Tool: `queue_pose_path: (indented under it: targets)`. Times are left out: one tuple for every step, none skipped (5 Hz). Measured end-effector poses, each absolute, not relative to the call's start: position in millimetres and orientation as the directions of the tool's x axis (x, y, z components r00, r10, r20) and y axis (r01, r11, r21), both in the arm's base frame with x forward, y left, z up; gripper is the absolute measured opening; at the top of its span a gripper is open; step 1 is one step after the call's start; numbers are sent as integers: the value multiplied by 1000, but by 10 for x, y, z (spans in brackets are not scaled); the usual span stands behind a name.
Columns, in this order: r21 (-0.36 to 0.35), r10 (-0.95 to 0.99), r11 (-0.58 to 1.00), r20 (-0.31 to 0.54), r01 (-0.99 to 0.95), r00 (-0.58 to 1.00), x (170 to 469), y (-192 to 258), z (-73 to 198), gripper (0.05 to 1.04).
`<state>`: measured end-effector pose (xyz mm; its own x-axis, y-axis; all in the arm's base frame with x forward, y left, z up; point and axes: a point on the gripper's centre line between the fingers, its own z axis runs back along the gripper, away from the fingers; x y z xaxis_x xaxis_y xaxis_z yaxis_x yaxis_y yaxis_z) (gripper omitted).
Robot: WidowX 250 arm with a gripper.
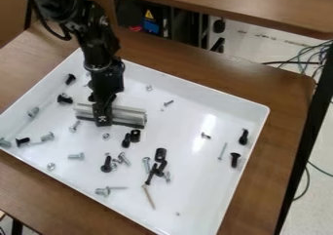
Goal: Sweep into pile
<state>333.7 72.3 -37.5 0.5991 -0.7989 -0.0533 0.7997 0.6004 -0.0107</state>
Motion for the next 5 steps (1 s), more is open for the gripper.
queue_pose_path:
  targets:
    - [-8,-804,595,-38,804,594,3317,700,-419,418]
    - [-3,-803,596,-36,803,595,3246,681,-421,370]
    - [6,-778,626,-53,780,626,3205,635,-202,370]
    - [-53,-725,688,-97,724,682,3173,445,68,366]
    - [-43,-661,750,-94,660,745,3186,-20,207,366]
